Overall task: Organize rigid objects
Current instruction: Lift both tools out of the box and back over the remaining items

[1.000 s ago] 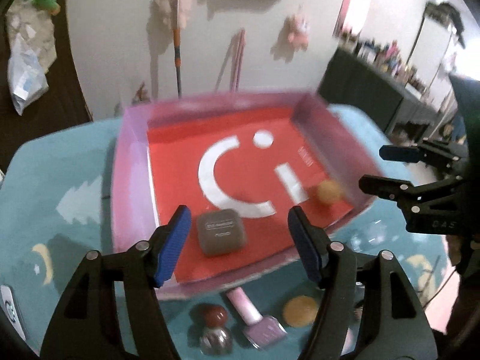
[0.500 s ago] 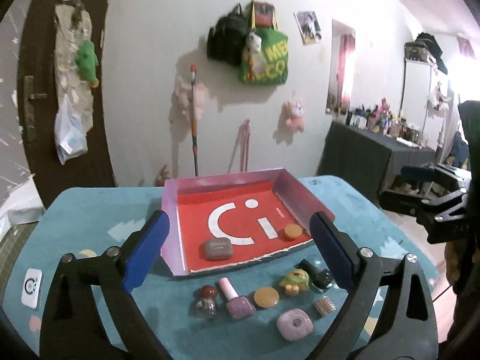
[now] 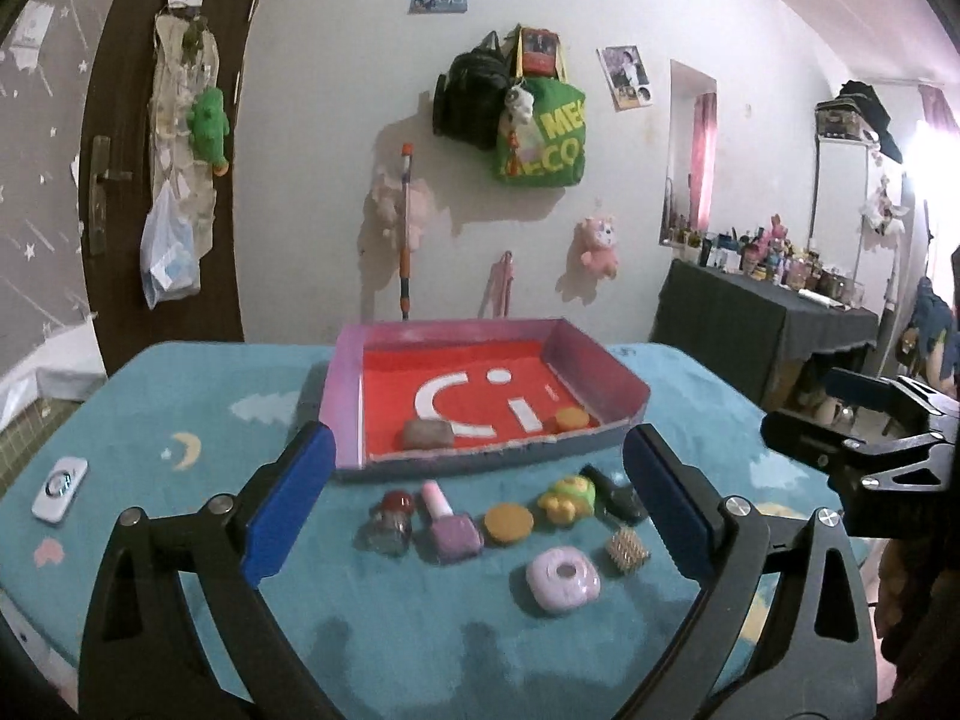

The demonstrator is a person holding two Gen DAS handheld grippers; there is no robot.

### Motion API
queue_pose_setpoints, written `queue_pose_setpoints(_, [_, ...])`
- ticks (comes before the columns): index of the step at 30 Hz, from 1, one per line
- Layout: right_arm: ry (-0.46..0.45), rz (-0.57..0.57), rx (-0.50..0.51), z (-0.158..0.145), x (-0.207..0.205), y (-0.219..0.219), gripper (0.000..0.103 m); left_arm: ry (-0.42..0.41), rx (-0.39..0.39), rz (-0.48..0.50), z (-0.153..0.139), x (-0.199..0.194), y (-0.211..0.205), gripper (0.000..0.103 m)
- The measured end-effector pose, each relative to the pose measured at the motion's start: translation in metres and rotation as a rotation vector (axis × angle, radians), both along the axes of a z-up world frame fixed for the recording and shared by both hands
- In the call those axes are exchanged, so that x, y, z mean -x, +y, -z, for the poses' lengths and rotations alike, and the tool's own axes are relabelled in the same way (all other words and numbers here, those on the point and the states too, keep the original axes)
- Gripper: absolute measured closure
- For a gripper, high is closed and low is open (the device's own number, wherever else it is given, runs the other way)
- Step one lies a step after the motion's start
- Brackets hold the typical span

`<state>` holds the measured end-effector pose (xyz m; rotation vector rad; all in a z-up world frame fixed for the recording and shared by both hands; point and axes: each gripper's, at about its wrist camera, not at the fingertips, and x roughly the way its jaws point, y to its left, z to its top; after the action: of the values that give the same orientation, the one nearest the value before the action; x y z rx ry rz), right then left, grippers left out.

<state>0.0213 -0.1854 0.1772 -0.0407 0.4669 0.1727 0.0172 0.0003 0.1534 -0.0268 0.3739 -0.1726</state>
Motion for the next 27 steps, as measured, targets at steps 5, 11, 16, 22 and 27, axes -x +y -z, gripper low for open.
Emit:
queue_pose_setpoints(5, [-0.005,0.047,-0.021,0.027,0.009,-0.002,0.000,0.065,0.039,0.004,0.029,-0.003,0.003,0.005])
queue_pose_setpoints(11, [0.048,0.081,-0.018,0.063,0.003,-0.003,0.000,0.137,0.016,-0.034,0.066,-0.010,0.001,0.005])
queue_pose_setpoints(16, [0.106,0.088,-0.010,0.088,-0.004,0.000,0.000,0.189,0.019,-0.030,0.082,-0.015,-0.002,0.005])
queue_pose_setpoints(22, [0.142,0.076,-0.002,0.103,-0.007,0.005,0.000,0.230,0.015,-0.033,0.090,-0.021,-0.004,0.005])
queue_pose_setpoints(27, [0.169,0.074,-0.016,0.110,-0.012,0.003,0.000,0.258,0.011,-0.030,0.095,-0.025,-0.005,0.005])
